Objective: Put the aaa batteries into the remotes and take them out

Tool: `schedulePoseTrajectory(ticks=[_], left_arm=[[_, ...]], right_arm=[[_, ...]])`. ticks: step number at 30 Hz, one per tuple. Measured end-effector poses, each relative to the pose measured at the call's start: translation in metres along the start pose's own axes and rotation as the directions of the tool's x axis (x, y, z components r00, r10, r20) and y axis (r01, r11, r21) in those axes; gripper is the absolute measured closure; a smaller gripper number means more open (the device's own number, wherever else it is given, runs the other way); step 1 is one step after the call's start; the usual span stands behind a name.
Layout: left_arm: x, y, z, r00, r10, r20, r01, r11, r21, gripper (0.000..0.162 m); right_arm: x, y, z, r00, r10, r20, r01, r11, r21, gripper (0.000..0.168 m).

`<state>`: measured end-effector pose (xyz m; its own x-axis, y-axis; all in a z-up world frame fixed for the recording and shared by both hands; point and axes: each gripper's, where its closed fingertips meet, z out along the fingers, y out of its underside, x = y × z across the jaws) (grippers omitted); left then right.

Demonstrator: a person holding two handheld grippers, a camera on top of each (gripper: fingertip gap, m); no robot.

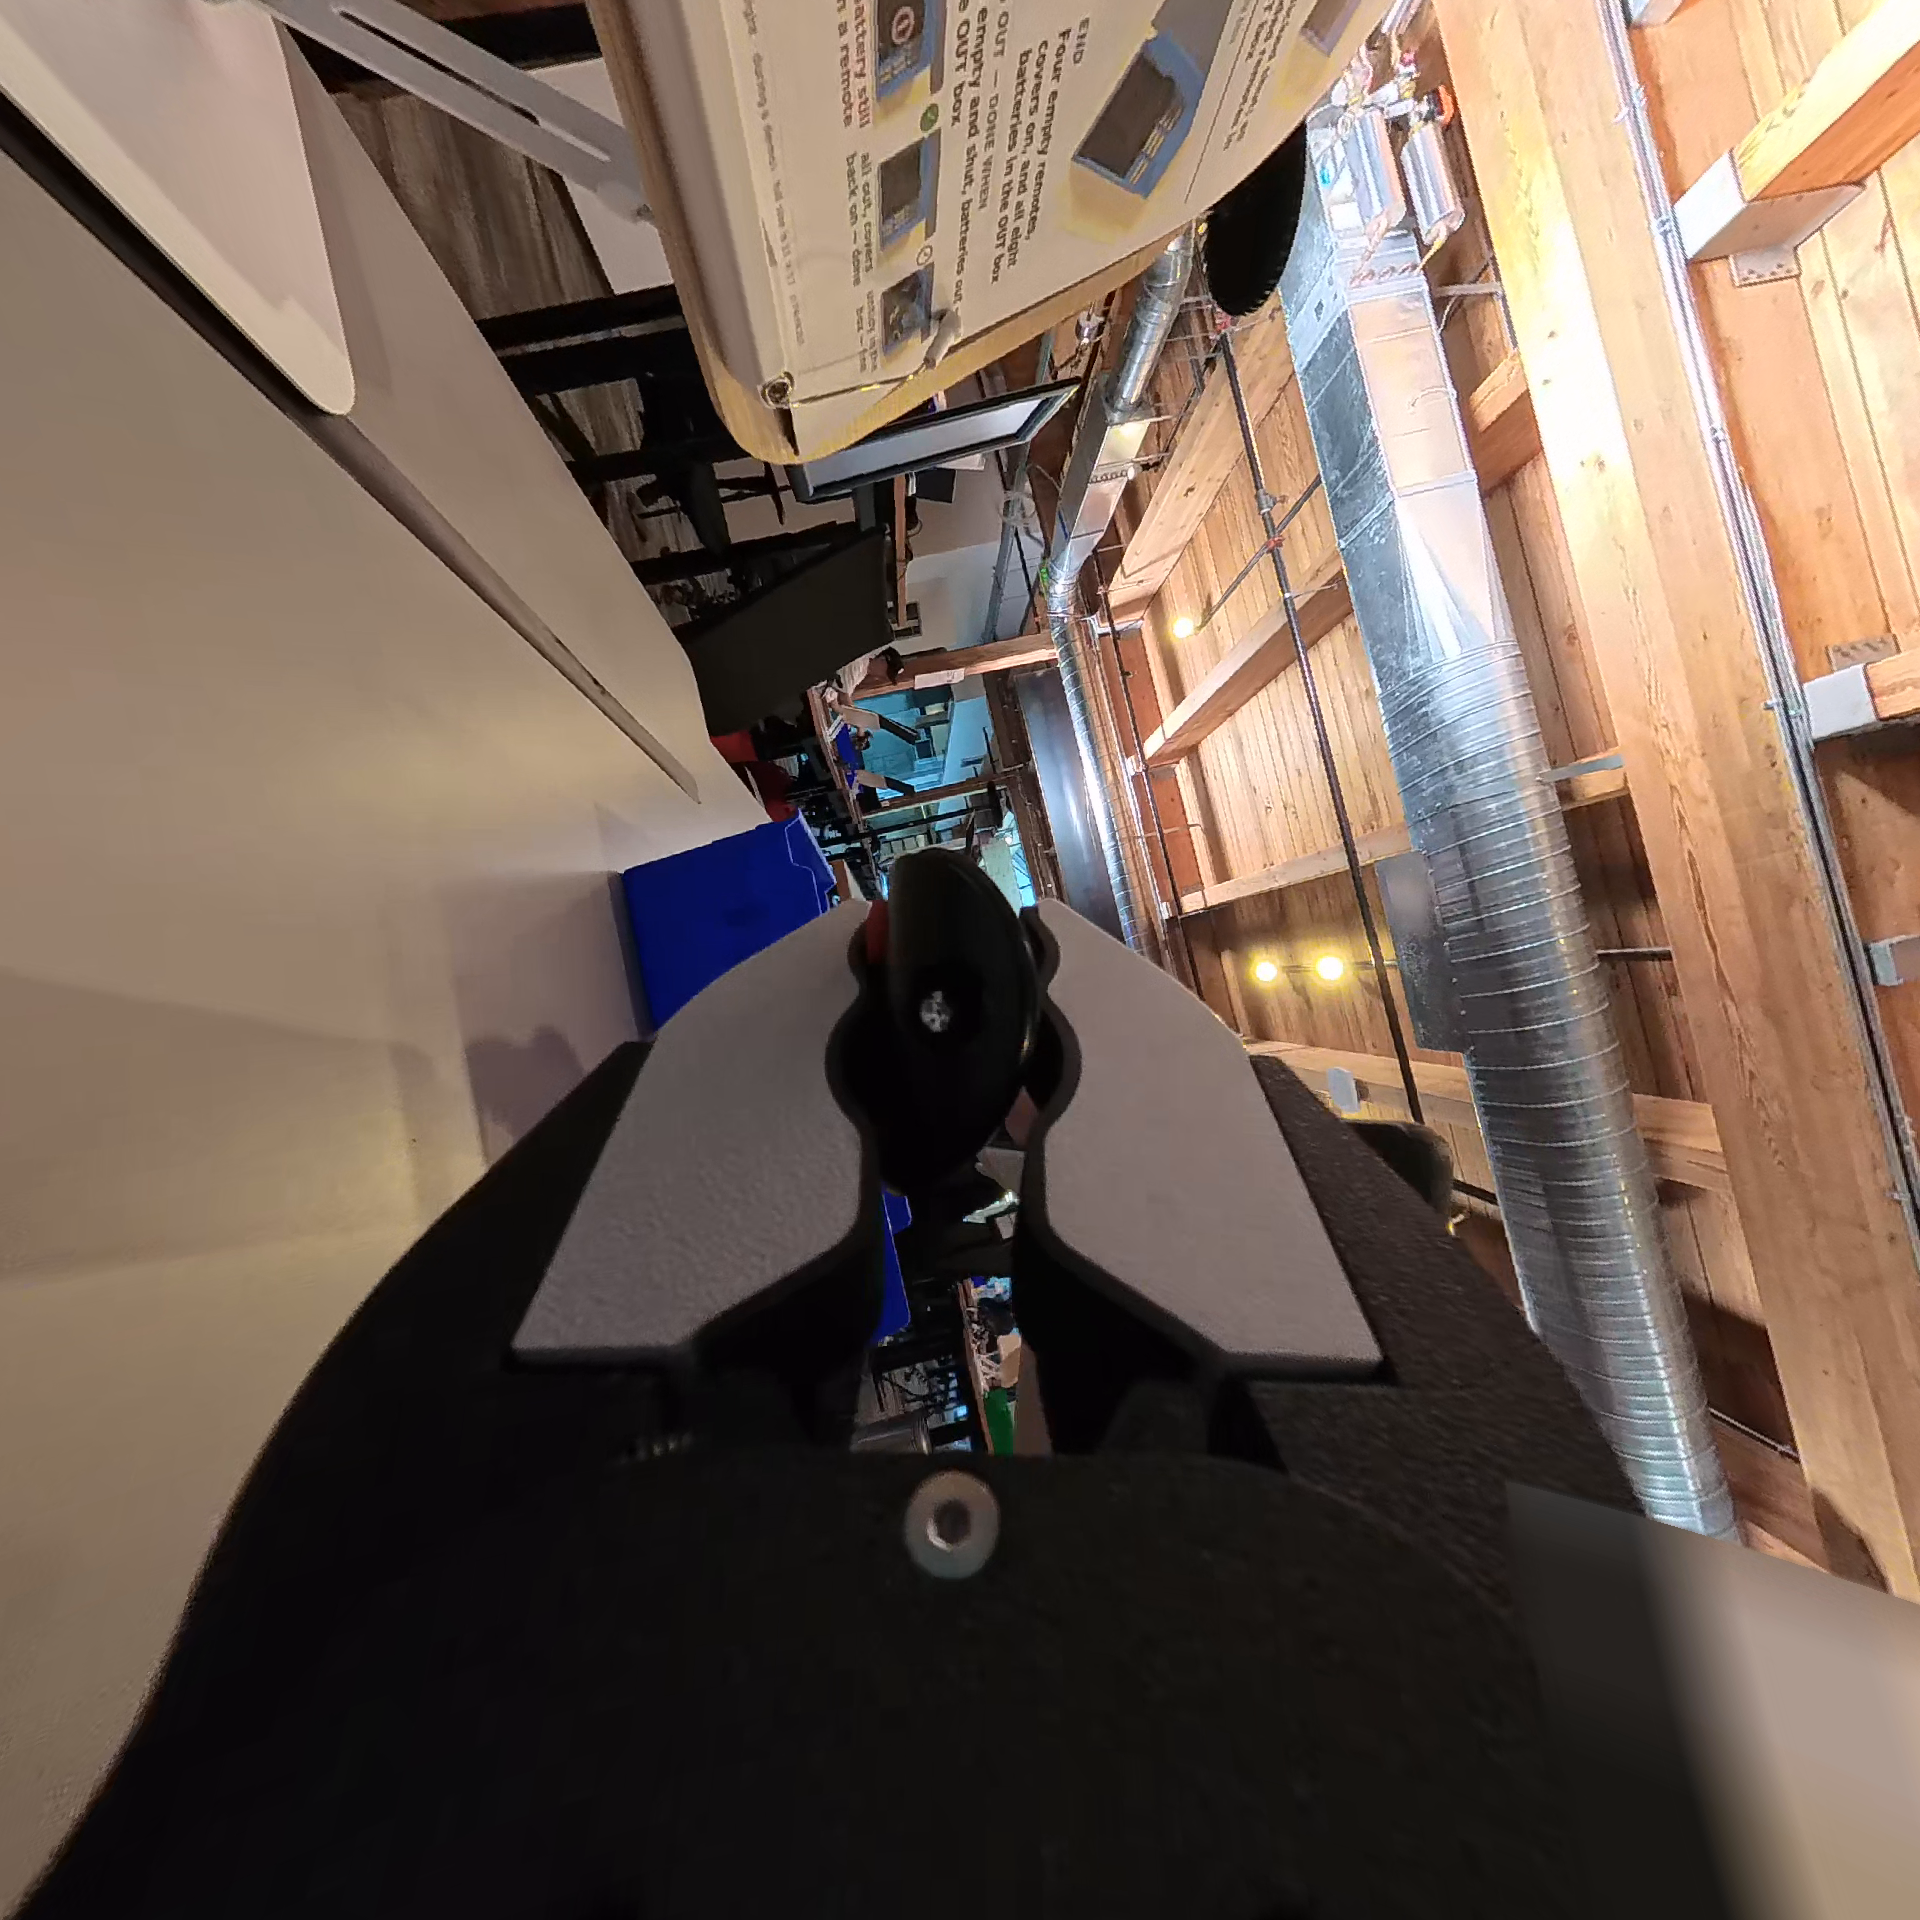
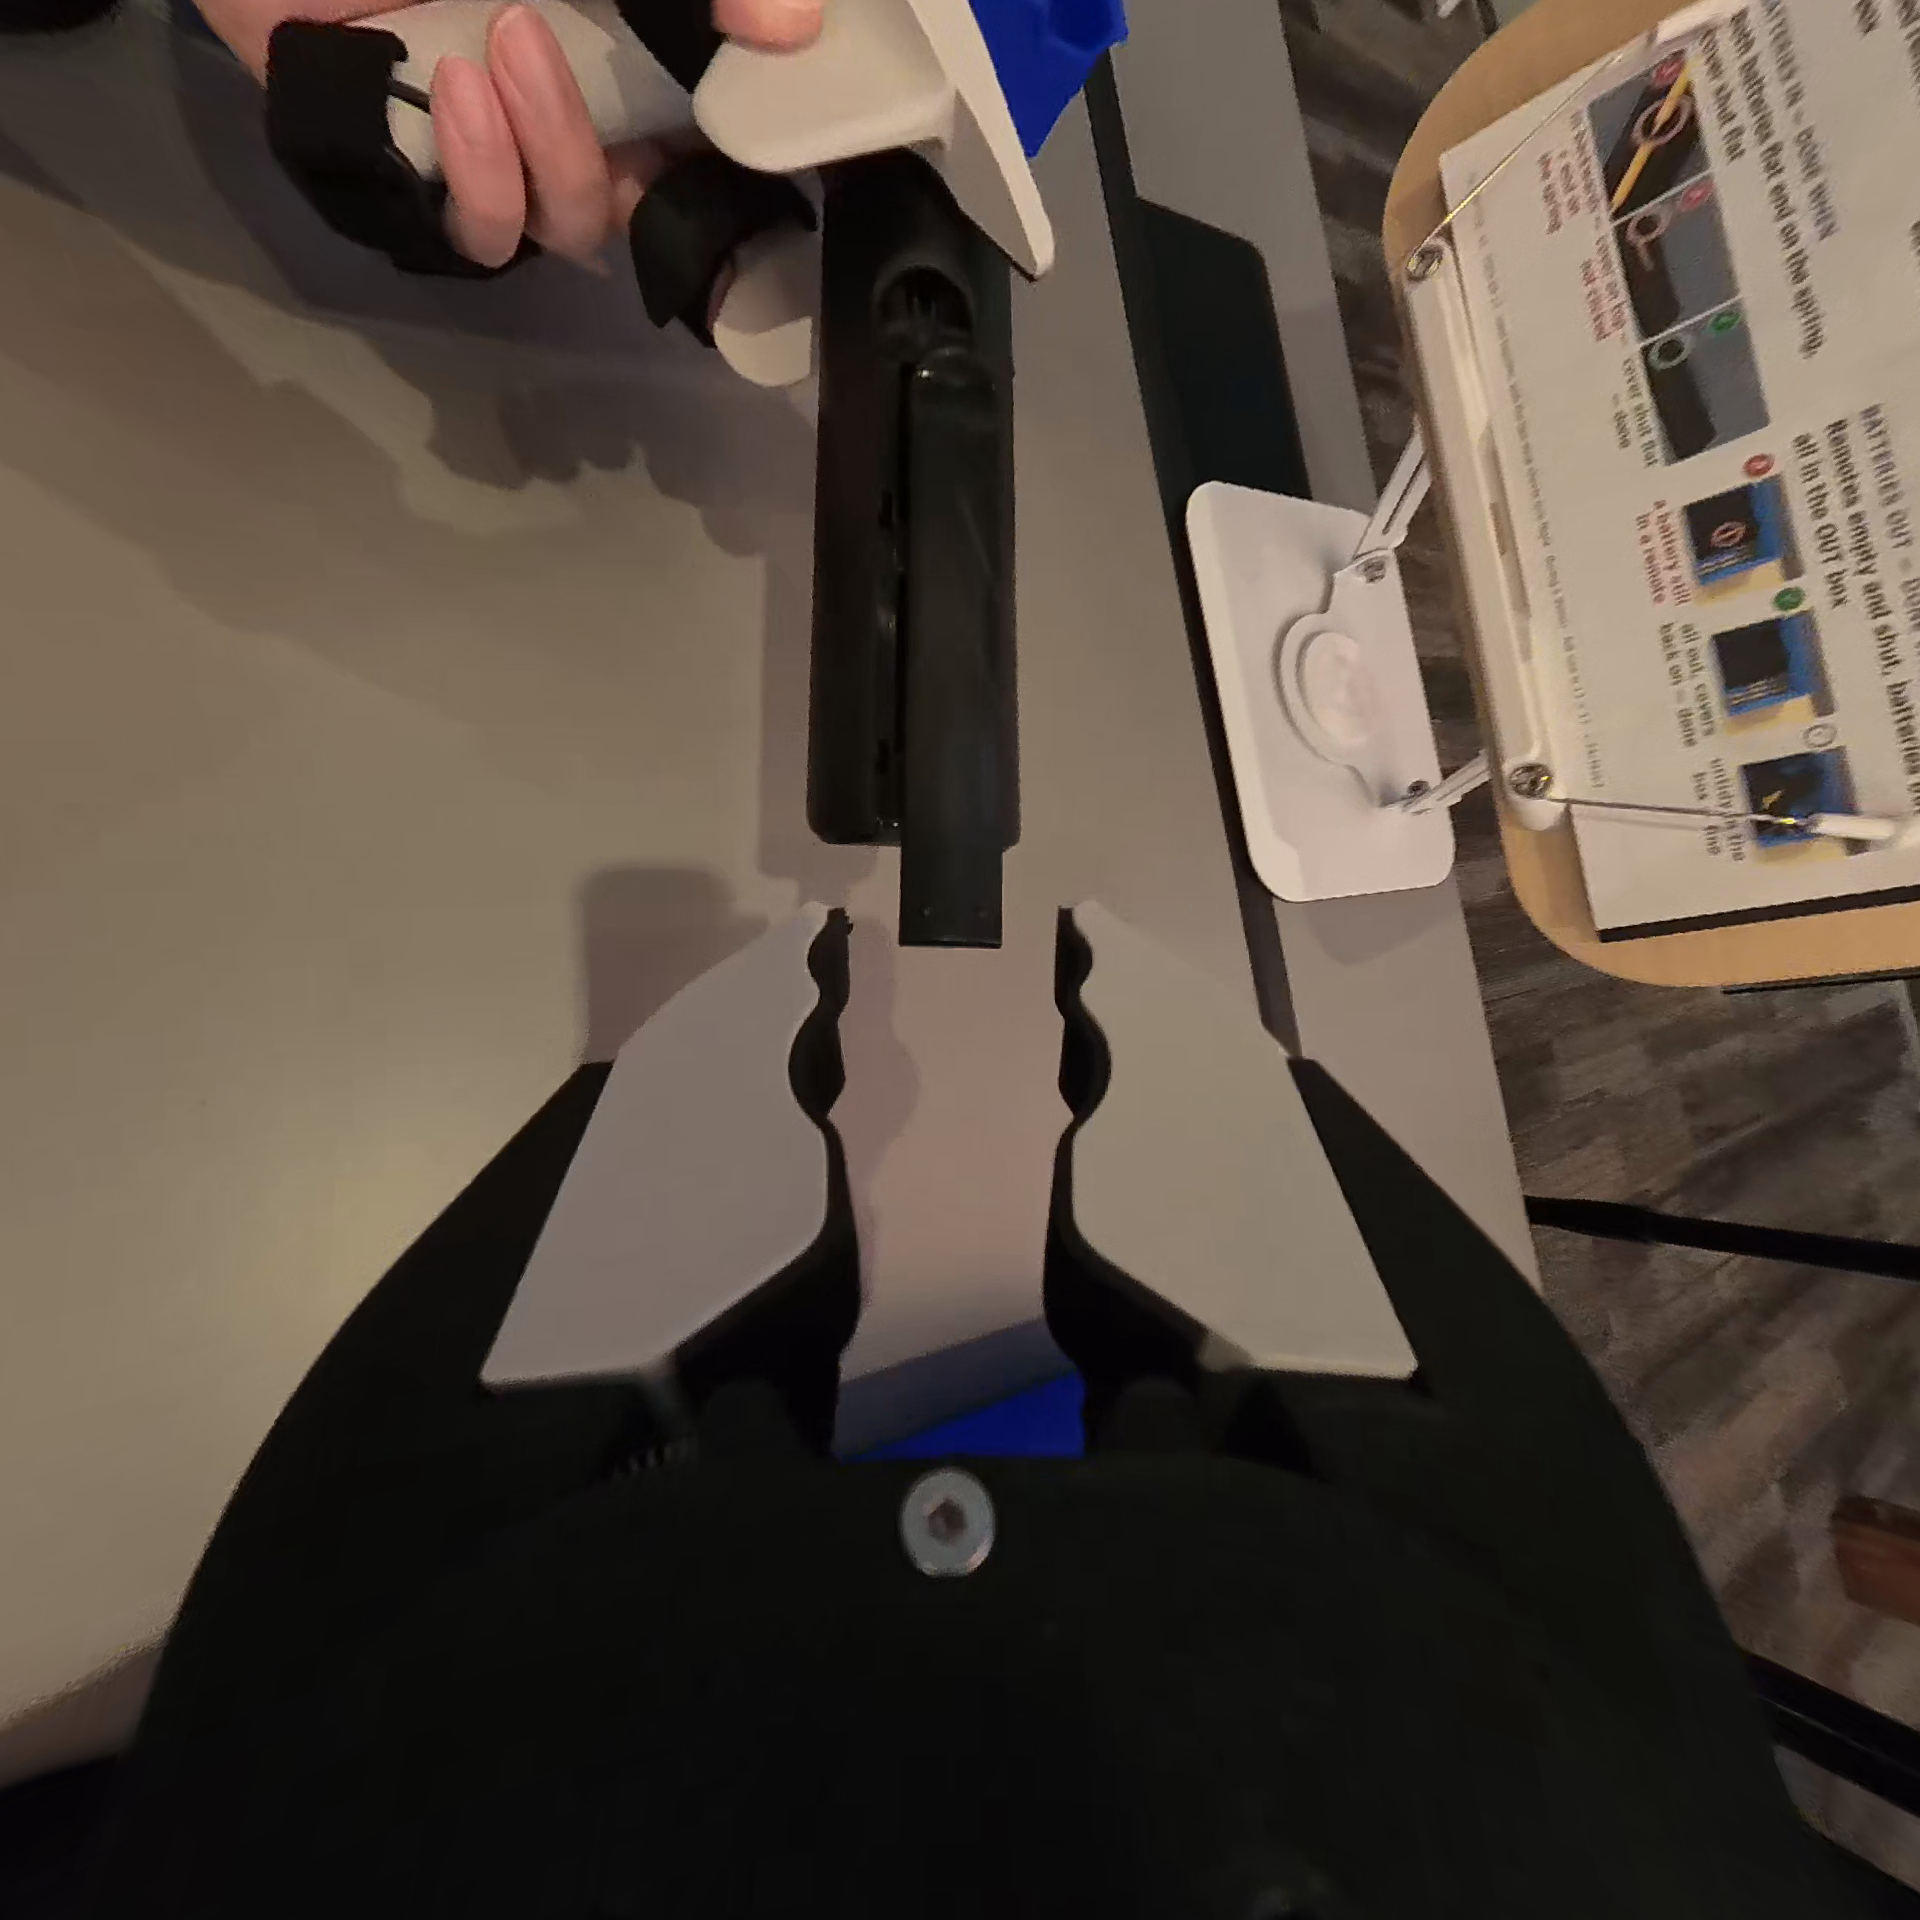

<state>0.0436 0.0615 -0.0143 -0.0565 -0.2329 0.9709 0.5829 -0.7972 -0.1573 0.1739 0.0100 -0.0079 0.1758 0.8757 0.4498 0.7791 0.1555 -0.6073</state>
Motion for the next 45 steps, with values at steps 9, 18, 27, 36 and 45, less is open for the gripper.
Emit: schedulePoseTrajectory(ticks=[9,18,27,36,45], left_arm=[[0.003,0.002,0.001,1.0,0.002,-0.011,-0.002,1.0,-0.01,0.138],[0.004,0.001,0.001,1.0,0.005,-0.011,-0.005,1.0,-0.008,0.139],[0.005,0.0,0.0,1.0,0.01,-0.014,-0.01,1.0,-0.002,0.138],[0.005,0.001,0.001,1.0,0.004,-0.014,-0.004,1.0,-0.004,0.139],[0.004,0.001,0.001,1.0,-0.007,-0.017,0.007,1.0,-0.007,0.139]], right_arm=[[0.0,0.001,0.005,0.998,0.05,0.023,-0.051,0.999,0.019,0.144],[-0.002,-0.002,0.001,0.994,0.101,0.052,-0.103,0.994,0.028,0.147],[-0.009,-0.006,-0.001,0.99,0.12,0.072,-0.121,0.993,0.0,0.147],[-0.006,-0.003,0.003,0.992,0.118,0.04,-0.117,0.993,-0.031,0.147],[-0.006,-0.006,0.004,0.996,0.088,0.032,-0.086,0.995,-0.053,0.147]])
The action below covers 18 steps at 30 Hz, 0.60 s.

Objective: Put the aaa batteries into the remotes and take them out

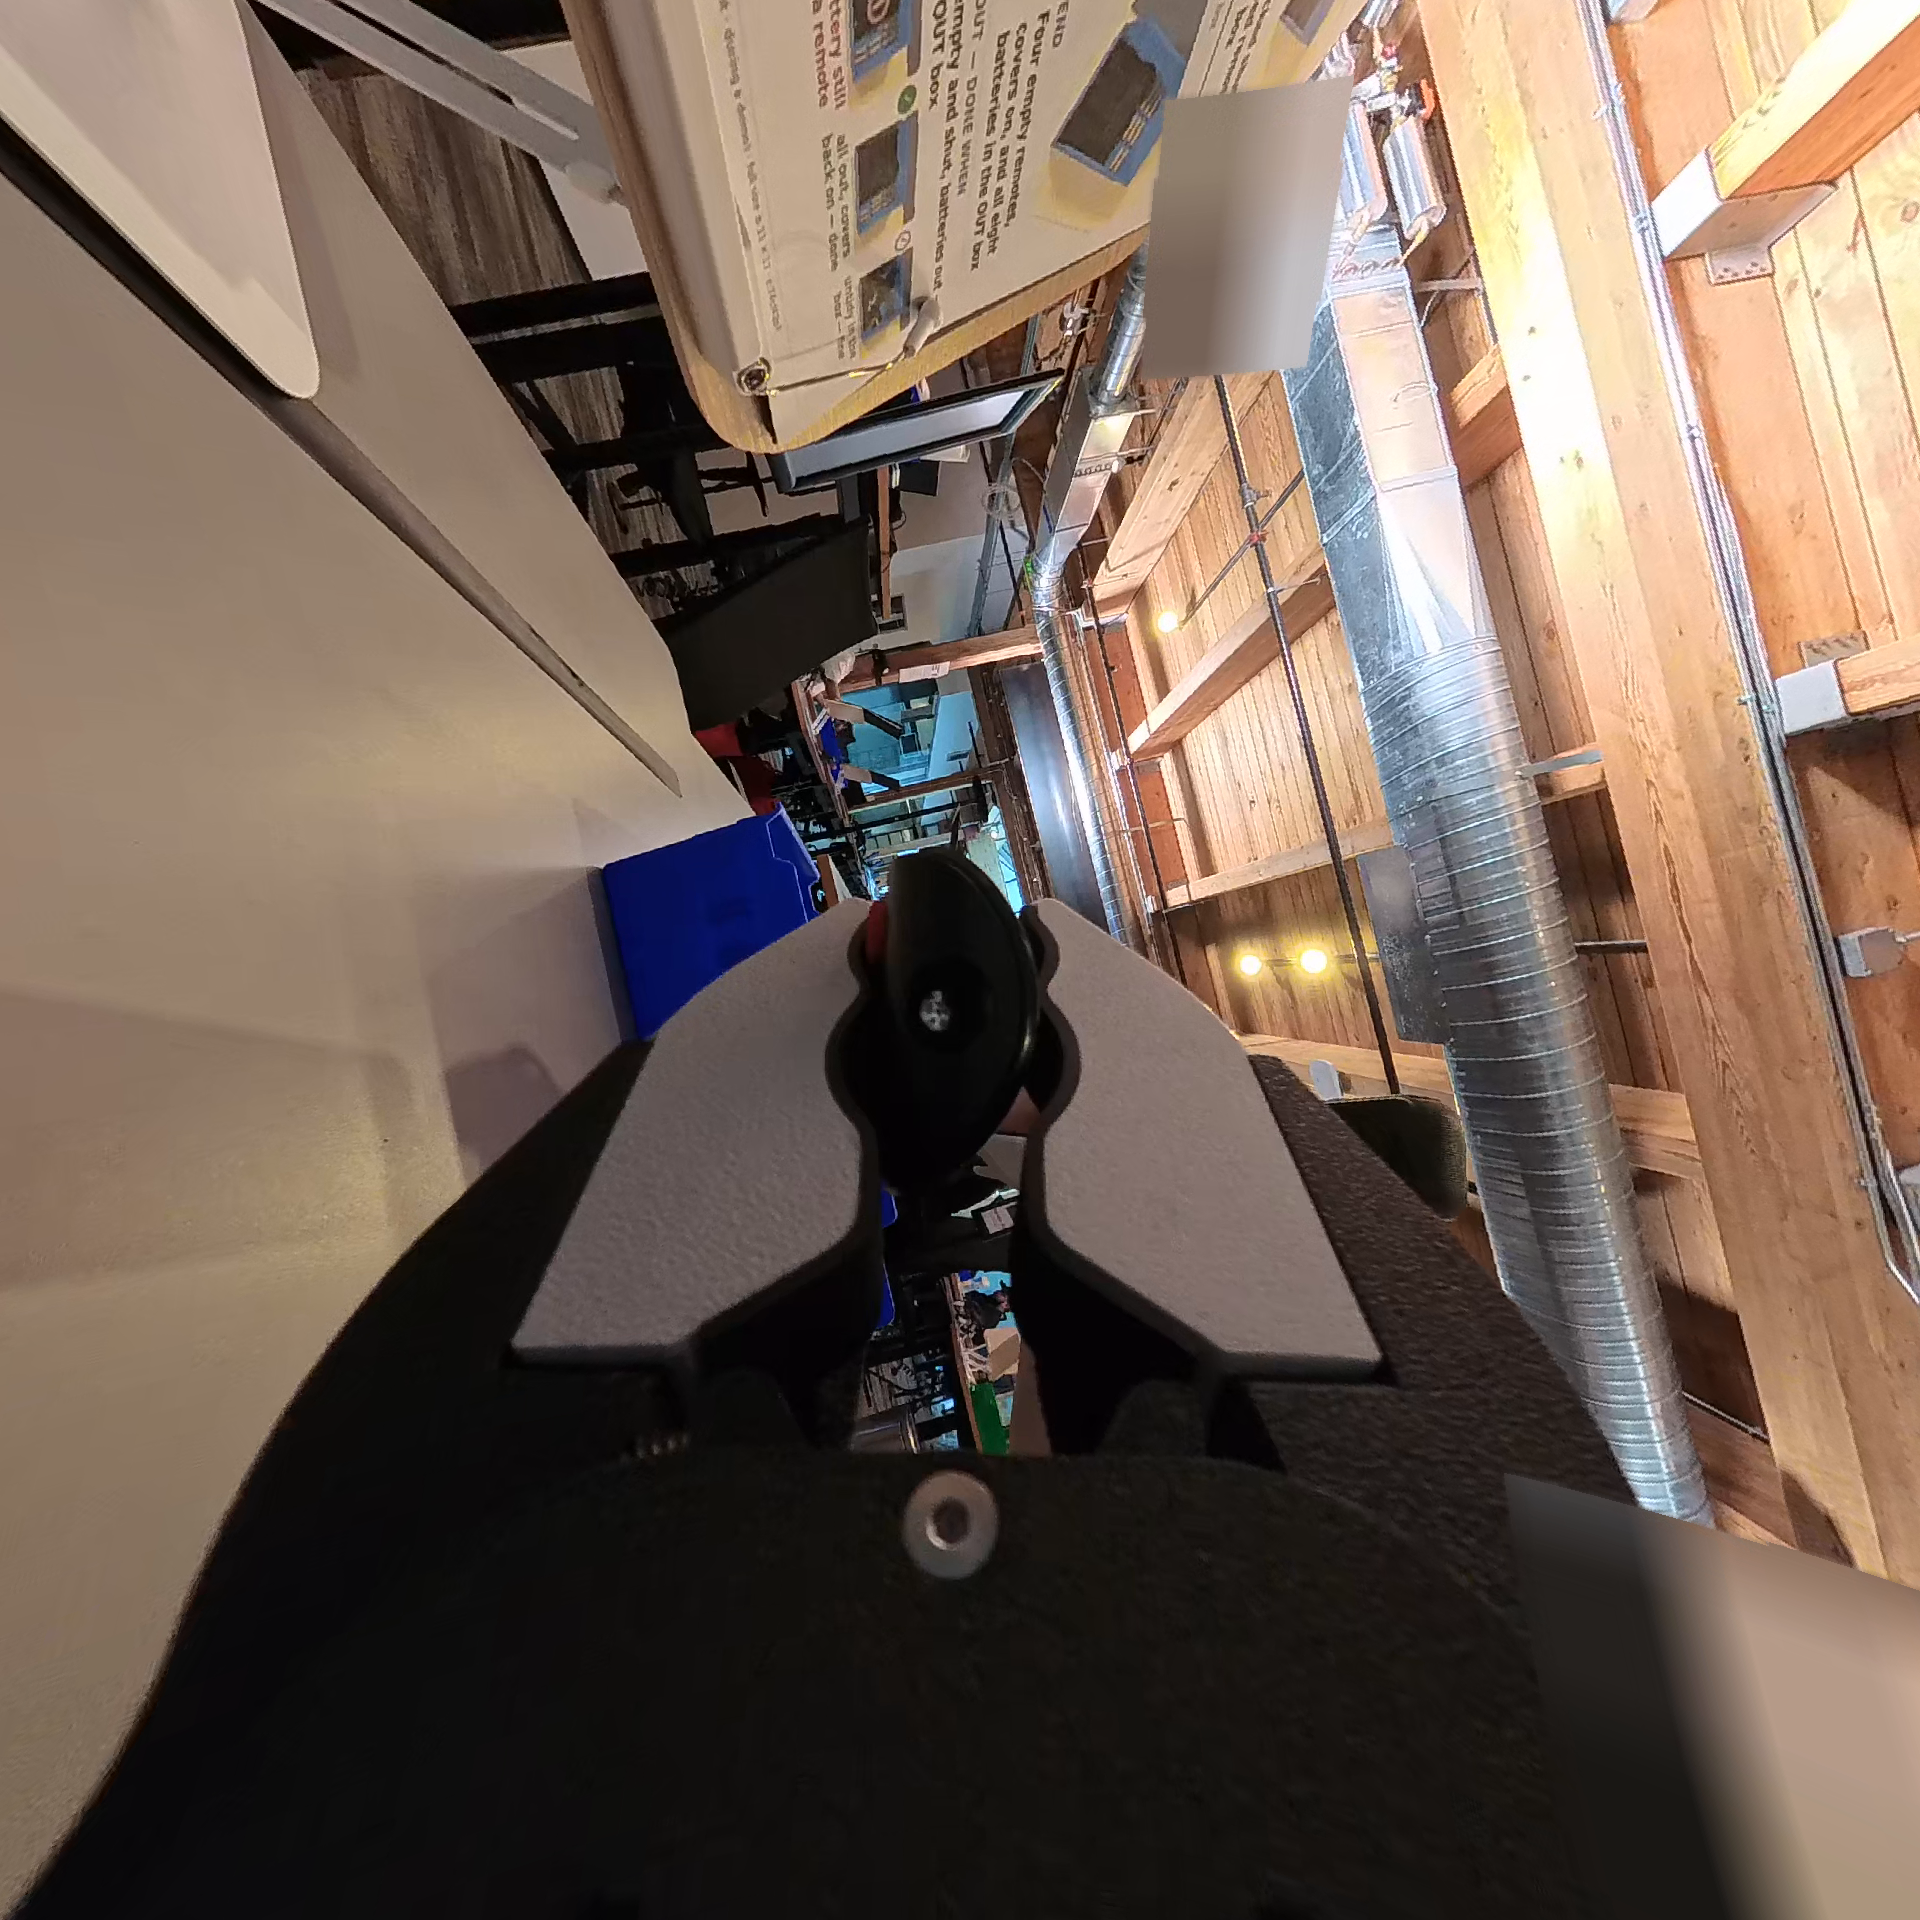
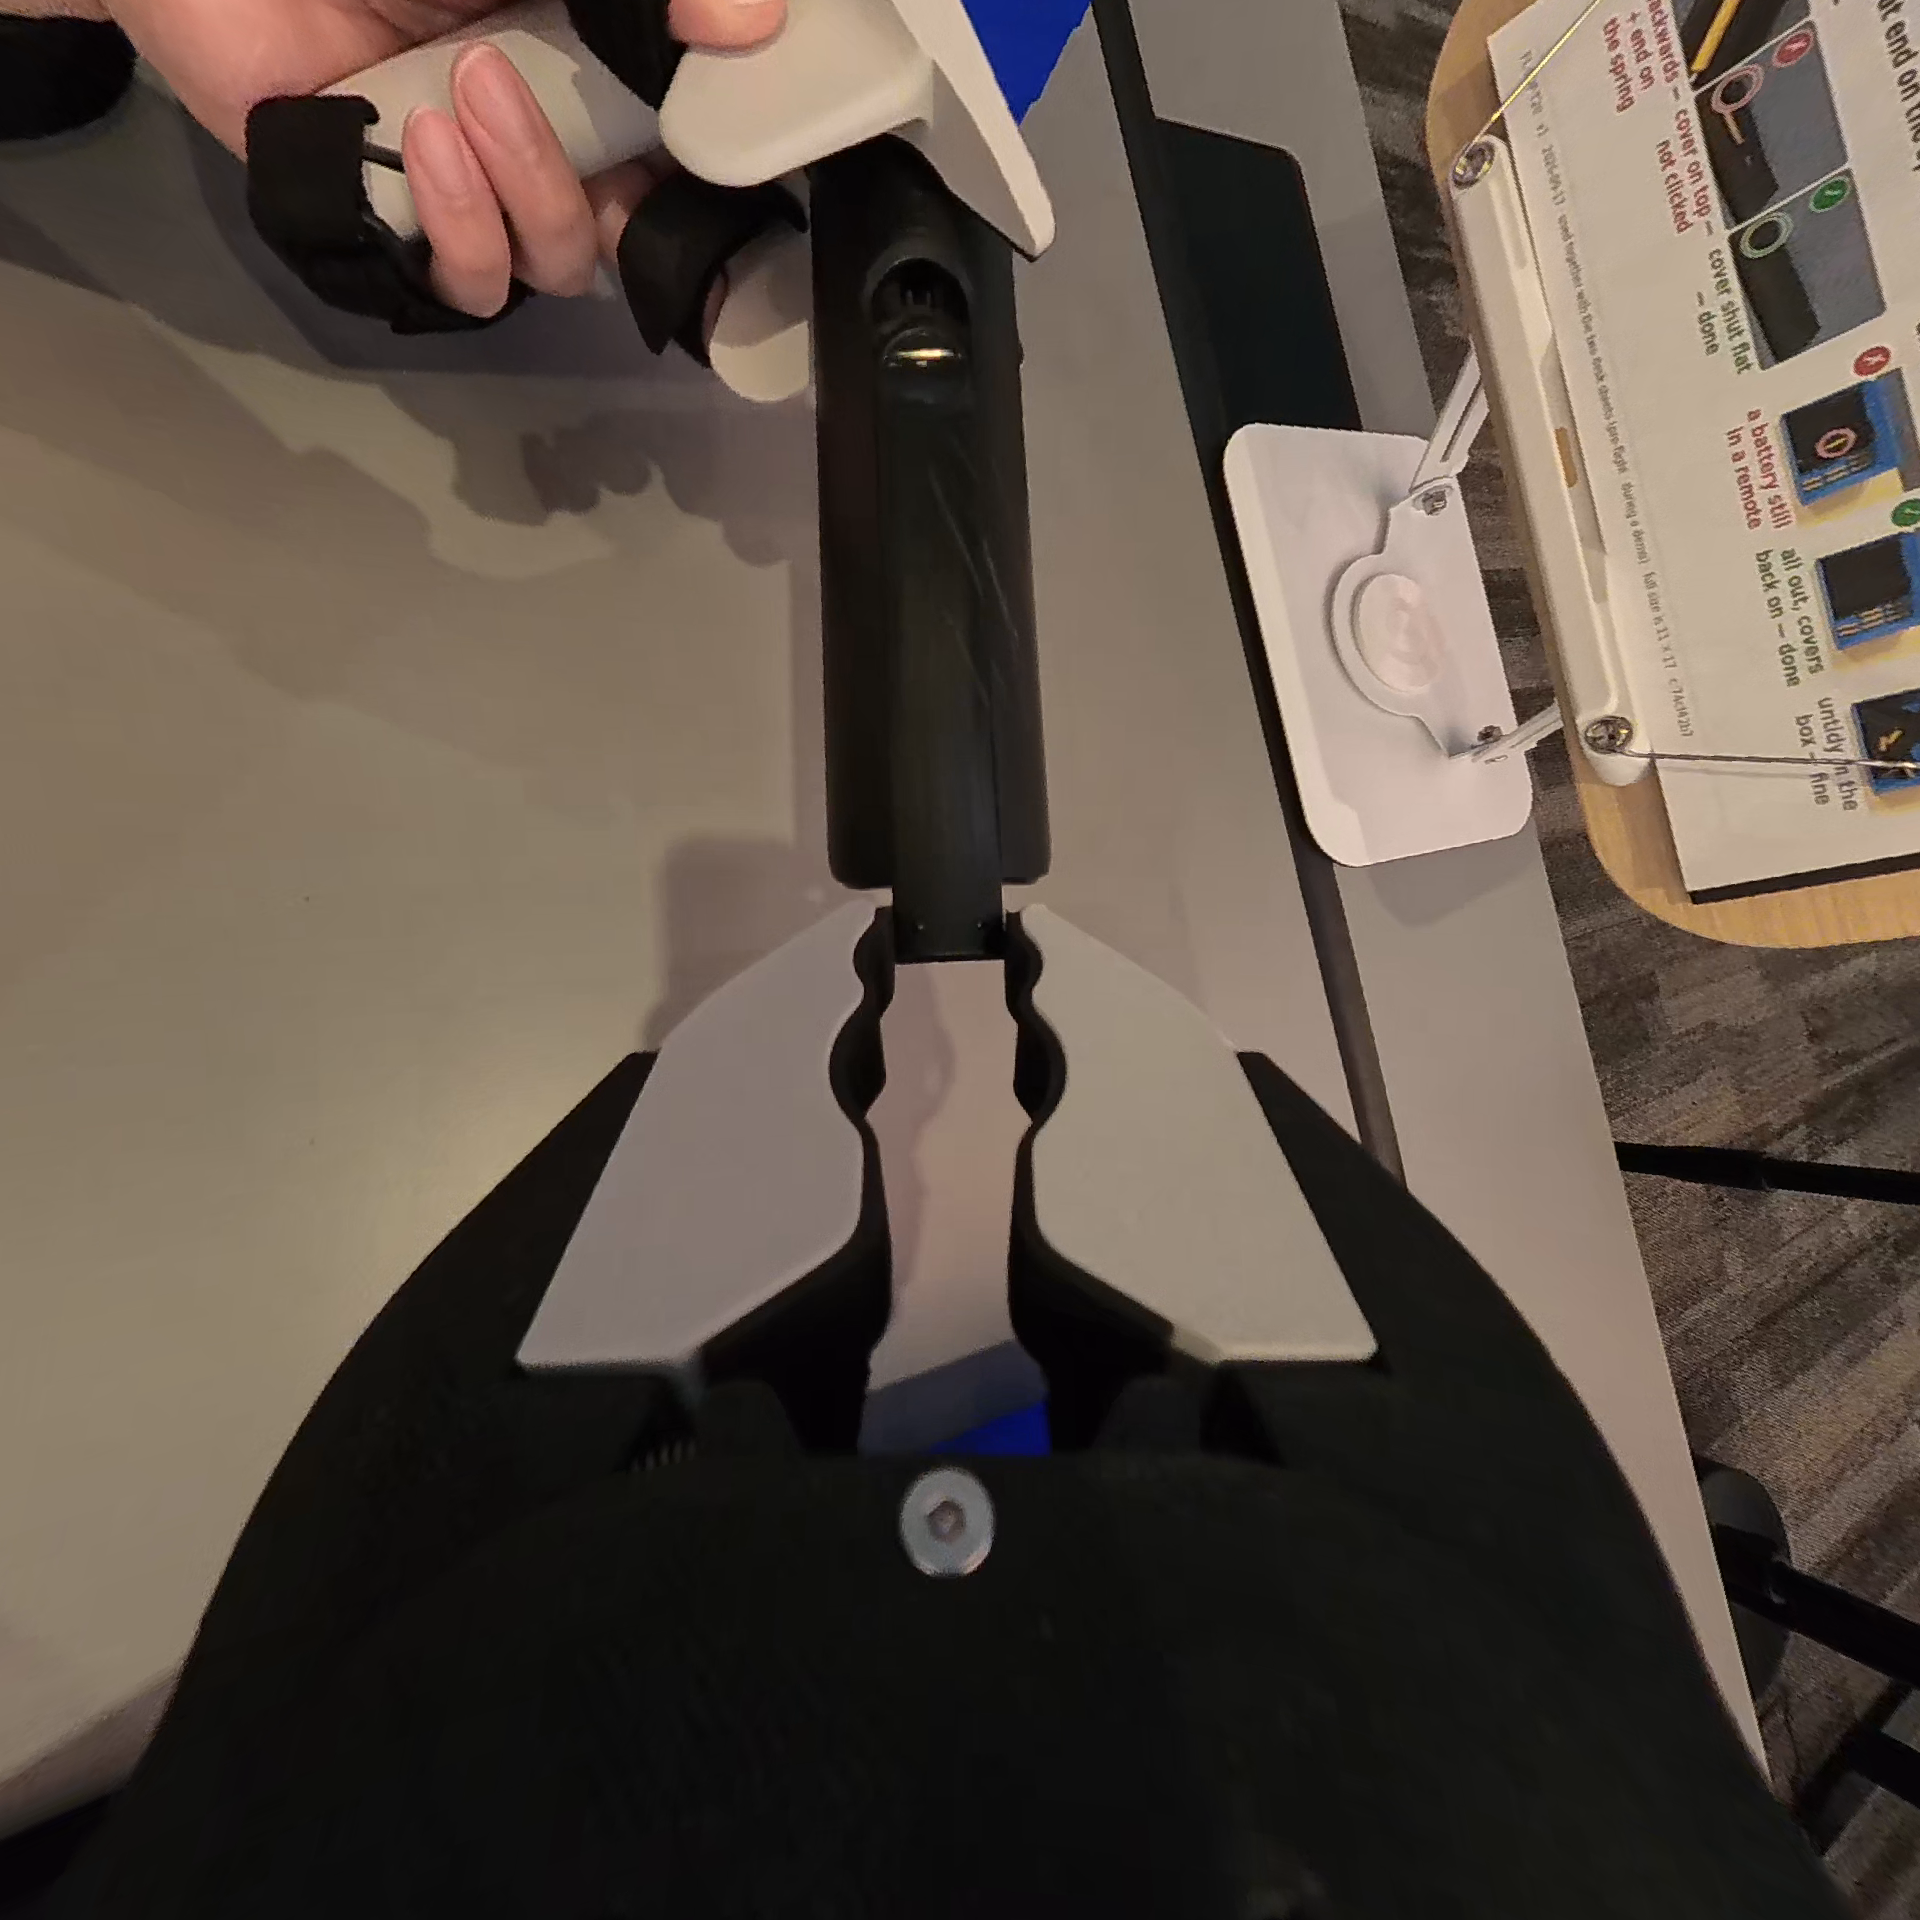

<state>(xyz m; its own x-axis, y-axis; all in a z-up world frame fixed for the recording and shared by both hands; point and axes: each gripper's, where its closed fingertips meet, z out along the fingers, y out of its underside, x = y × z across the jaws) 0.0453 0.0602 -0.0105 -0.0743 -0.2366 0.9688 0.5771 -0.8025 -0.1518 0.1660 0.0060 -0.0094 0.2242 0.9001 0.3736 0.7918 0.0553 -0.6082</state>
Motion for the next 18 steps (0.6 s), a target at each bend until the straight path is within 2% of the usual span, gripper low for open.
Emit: schedulePoseTrajectory(ticks=[12,18], left_arm=[[0.003,0.0,0.0,1.0,-0.008,-0.01,0.008,1.0,-0.001,0.139],[0.007,-0.002,-0.002,1.0,-0.015,-0.024,0.015,1.0,0.005,0.139]], right_arm=[[-0.001,-0.003,0.002,1.0,-0.019,-0.006,0.019,1.0,-0.013,0.144],[0.001,-0.01,-0.017,1.0,-0.008,-0.028,0.01,0.997,0.077,0.132]])
